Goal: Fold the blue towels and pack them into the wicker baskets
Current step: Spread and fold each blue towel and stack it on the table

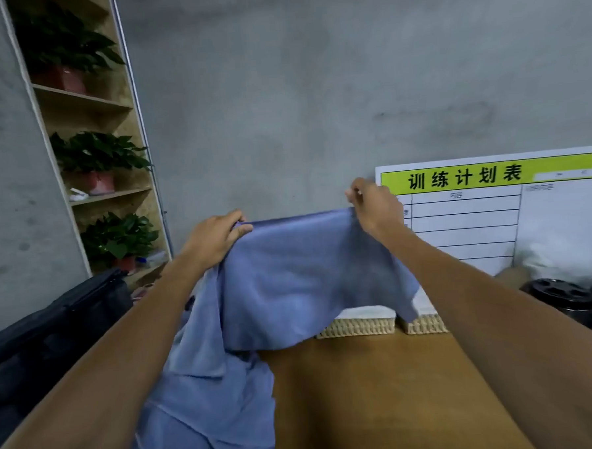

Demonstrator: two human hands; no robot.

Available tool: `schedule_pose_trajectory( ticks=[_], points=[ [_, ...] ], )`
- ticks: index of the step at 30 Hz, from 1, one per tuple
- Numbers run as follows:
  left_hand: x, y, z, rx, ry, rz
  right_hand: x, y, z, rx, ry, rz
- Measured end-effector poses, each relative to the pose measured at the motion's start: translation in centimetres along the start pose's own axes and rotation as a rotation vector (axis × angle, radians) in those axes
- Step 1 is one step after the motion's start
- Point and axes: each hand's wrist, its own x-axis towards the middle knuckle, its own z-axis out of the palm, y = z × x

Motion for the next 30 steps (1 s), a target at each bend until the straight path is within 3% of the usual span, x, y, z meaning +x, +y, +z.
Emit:
schedule_pose_trajectory(
  ticks=[2, 8, 12, 21, 25, 30],
  points=[
    [0.4, 1.1, 1.1, -0.065, -0.052, 0.012, -1.2, 2.3, -0.9, -0.121, -0.049, -0.068],
    [1.0, 2.6, 3.1, -0.157, -0.095, 0.102, -3.5, 7.6, -2.3, -0.135, -0.113, -0.108],
    [1.0, 2.7, 5.2, -0.167, -0.198, 0.039, -4.1, 9.7, -2.3, -0.146, -0.174, -0.122],
    [-1.2, 3.9, 9.5, -0.429, -0.236, -0.011, -3.4, 12.8, -3.9, -0.25, -0.028, -0.047],
    [-1.3, 4.3, 8.8, -0.333, -0.193, 0.029, -3.6, 13.5, -5.1, -0.298, 0.005, -0.014],
    [-0.7, 4.8, 7.0, -0.02, -0.221, 0.124, -4.5, 13.0, -7.0, -0.278, 0.052, 0.047]
  ],
)
